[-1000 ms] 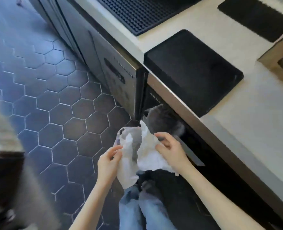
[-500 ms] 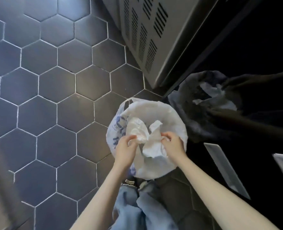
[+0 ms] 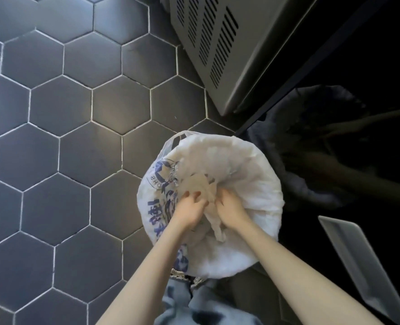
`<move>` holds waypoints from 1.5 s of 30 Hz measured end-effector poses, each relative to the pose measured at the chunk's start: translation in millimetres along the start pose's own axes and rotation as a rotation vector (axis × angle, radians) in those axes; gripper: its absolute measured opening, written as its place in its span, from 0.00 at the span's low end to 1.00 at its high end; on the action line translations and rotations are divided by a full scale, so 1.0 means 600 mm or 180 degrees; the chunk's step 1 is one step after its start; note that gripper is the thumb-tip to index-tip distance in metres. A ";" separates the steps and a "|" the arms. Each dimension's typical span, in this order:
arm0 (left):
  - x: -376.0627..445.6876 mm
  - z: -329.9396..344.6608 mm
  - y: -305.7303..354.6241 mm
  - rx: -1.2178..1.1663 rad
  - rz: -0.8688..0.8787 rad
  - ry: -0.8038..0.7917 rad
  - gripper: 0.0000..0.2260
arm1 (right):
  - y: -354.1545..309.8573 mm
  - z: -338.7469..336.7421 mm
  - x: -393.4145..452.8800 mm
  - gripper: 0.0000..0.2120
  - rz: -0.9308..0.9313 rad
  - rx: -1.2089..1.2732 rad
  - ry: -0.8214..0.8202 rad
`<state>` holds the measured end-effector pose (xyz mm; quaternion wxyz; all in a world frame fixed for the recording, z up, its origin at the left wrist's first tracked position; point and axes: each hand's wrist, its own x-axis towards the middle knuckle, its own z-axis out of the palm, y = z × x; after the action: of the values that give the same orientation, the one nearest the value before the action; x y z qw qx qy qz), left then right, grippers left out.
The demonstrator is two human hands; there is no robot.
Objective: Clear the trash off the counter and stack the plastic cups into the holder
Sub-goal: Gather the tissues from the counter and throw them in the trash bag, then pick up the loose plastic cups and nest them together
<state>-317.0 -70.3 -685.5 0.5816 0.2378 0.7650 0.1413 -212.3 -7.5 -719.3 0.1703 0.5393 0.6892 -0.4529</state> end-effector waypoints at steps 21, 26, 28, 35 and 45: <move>-0.720 -0.283 0.493 0.0788 0.2675 0.1210 0.06 | -0.416 -0.534 -0.748 0.08 -0.1616 0.0162 0.1881; -0.869 -0.266 0.617 0.1021 0.3713 0.1260 0.08 | -0.414 -0.638 -0.913 0.09 -0.1883 0.0140 0.2966; -0.906 -0.235 0.660 0.1113 0.4054 0.1123 0.11 | -0.387 -0.676 -0.961 0.10 -0.1790 -0.0047 0.3332; -0.971 -0.067 0.769 0.1438 0.4351 0.0411 0.19 | -0.227 -0.766 -1.061 0.10 -0.1083 -0.0201 0.4251; -0.971 0.173 0.878 0.1776 0.4555 -0.0001 0.28 | 0.027 -0.843 -1.153 0.13 -0.0140 -0.0080 0.4851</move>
<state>10.0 62.0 24.0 0.2670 0.8129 0.4319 0.2850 179.6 -6.1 42.9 -0.3555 0.6870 0.6318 0.0492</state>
